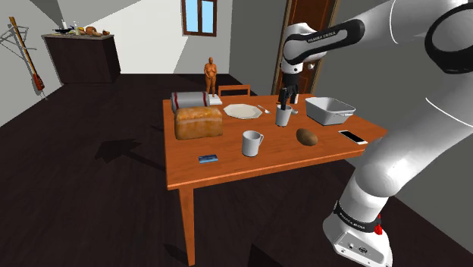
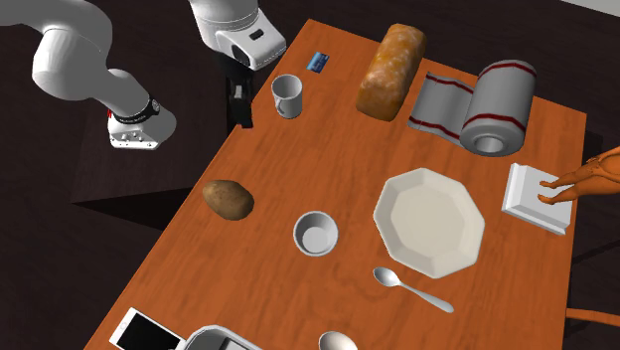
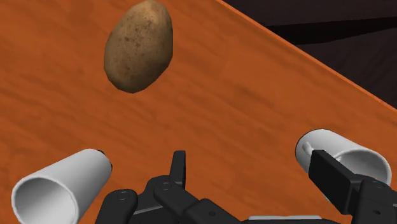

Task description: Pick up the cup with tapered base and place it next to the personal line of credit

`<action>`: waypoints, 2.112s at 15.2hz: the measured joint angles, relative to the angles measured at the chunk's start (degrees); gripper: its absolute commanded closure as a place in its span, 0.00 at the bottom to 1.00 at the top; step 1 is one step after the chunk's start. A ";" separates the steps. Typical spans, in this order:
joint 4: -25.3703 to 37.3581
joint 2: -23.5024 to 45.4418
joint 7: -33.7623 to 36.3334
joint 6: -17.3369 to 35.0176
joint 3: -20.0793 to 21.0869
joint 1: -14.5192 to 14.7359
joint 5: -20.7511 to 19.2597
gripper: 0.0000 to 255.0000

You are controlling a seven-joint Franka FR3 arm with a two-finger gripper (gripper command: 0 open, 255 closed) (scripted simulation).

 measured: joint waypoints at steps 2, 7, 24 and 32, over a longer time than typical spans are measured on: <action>2.42 4.39 -2.45 2.43 -1.99 -0.41 0.73 0.00; 8.49 13.91 -8.32 6.52 -5.71 -1.67 3.80 0.00; 32.96 43.83 -23.54 11.09 -7.74 -11.23 18.60 0.00; 31.38 44.76 -23.89 13.57 -7.51 -11.47 19.08 0.00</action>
